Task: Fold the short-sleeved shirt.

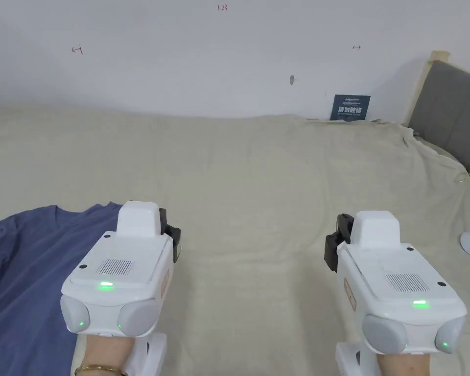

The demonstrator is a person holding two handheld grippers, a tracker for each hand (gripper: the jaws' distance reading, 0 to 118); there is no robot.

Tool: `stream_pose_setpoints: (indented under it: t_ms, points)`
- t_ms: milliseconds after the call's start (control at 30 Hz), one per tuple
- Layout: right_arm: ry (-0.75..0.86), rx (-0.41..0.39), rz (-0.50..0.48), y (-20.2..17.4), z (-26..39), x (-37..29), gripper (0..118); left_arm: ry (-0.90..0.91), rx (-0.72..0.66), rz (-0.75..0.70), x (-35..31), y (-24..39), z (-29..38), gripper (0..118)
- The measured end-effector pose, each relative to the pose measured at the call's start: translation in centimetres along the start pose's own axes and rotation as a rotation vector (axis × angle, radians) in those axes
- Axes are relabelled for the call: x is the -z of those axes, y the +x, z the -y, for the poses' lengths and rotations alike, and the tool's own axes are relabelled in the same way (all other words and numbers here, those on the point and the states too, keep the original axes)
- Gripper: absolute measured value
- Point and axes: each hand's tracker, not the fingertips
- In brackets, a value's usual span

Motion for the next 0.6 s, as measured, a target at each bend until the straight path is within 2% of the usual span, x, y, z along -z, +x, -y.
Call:
stream_pose_setpoints:
  t_ms: [67, 100, 133, 200, 233, 267, 300, 333, 367, 433, 500, 533, 567, 600]
  points:
    - [-0.002, -0.045, 0.006, -0.1, -0.2, 0.2, 0, -0.003, 0.021, 0.001, 0.3, 0.0, -0.4, 0]
    - [-0.006, -0.130, 0.007, -0.2, -0.7, 0.6, 0, -0.007, 0.098, -0.007, 0.6, 0.2, -0.7, 0]
    - [-0.002, -0.252, 0.016, -0.5, -1.3, 1.0, 0, 0.024, 0.294, -0.046, 0.9, 1.0, -1.1, 0]
    - [0.052, -0.602, 0.036, -1.6, -2.6, 1.7, 0, 0.108, 0.747, -0.132, 1.7, 2.6, -1.2, 0]
    - [0.113, -0.807, 0.044, -2.4, -3.1, 1.8, 0, 0.157, 0.958, -0.154, 2.0, 3.3, -1.0, 0]
    - [0.170, -1.058, 0.046, -3.2, -3.0, 2.0, 0, 0.214, 1.171, -0.161, 2.3, 3.9, -0.6, 0]
    - [0.217, -1.276, 0.040, -3.7, -2.6, 2.1, 0, 0.255, 1.345, -0.151, 2.5, 4.3, 0.0, 0]
    - [0.268, -1.461, 0.021, -4.1, -2.2, 2.2, 0, 0.297, 1.520, -0.134, 2.6, 4.6, 0.7, 0]
    - [0.308, -1.592, -0.021, -4.1, -1.7, 2.2, 0, 0.347, 1.662, -0.118, 2.6, 5.0, 1.4, 0]
    - [0.354, -1.804, -0.064, -4.4, -1.1, 2.1, 0, 0.430, 1.794, -0.043, 2.0, 5.2, 2.6, 0]
    - [0.395, -1.868, -0.092, -4.3, -0.7, 2.1, 0, 0.447, 1.788, 0.028, 1.4, 5.5, 2.8, 0]
    - [0.387, -1.829, -0.072, -4.4, -0.9, 2.0, 0, 0.437, 1.770, 0.011, 1.4, 5.6, 2.8, 0]
    - [0.366, -1.755, -0.075, -4.6, -1.4, 1.9, 0, 0.437, 1.759, 0.014, 1.3, 5.2, 2.7, 0]
    - [0.330, -1.647, -0.072, -4.5, -1.9, 2.0, 0, 0.430, 1.712, 0.008, 1.4, 5.0, 2.5, 0]
